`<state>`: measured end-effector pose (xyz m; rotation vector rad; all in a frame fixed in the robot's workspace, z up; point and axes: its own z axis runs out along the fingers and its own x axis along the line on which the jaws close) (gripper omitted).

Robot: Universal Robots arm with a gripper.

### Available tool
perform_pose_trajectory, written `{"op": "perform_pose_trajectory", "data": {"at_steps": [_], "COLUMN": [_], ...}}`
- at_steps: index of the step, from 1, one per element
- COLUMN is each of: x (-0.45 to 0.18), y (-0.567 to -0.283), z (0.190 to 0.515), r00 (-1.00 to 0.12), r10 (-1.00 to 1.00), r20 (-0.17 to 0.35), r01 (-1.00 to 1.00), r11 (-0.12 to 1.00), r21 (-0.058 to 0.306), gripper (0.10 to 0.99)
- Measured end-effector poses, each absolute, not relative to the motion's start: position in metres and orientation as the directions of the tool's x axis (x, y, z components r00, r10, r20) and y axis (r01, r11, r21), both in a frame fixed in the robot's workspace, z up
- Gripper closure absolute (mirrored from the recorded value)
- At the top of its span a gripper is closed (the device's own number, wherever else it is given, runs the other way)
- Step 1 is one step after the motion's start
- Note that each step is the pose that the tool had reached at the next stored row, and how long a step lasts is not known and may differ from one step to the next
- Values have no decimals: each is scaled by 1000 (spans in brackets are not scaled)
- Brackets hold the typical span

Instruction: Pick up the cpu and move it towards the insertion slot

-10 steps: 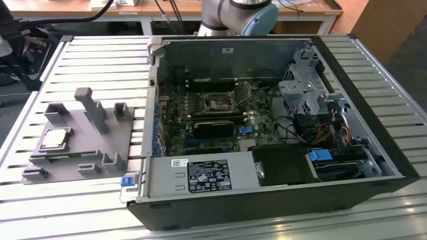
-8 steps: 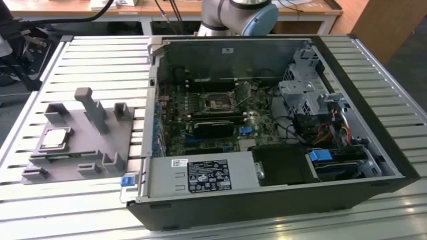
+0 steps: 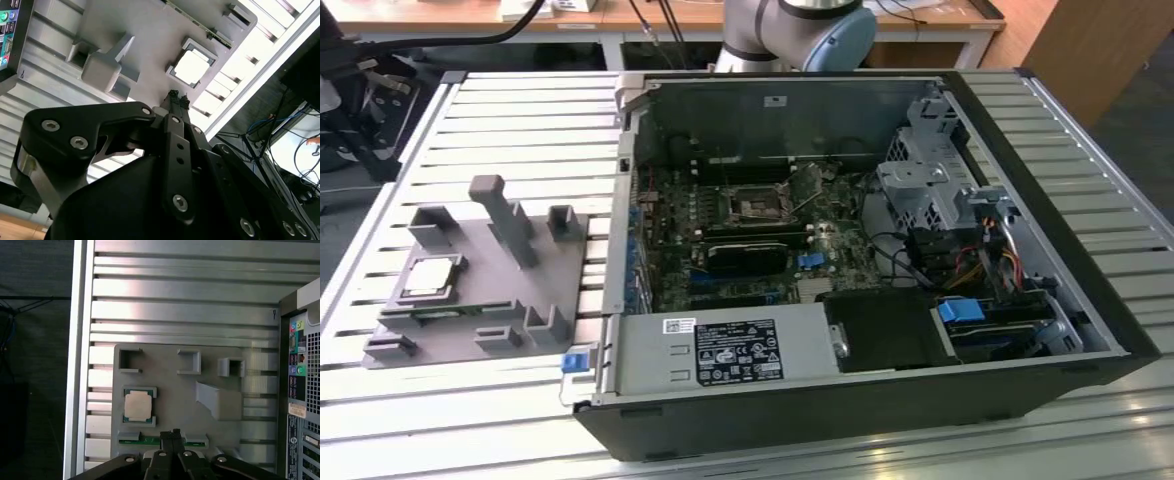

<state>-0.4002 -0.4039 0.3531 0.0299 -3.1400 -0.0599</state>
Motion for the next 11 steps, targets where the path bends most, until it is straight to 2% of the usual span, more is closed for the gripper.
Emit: {"op": "perform_pose_trajectory", "data": {"at_steps": [11], "x": [-408], "y": [-404], "z": [352], "r00": [-1000], "r10": [-19], "r20": [0], "r01": [-19], "r11": [999], "r21": [38], "gripper": [980]}}
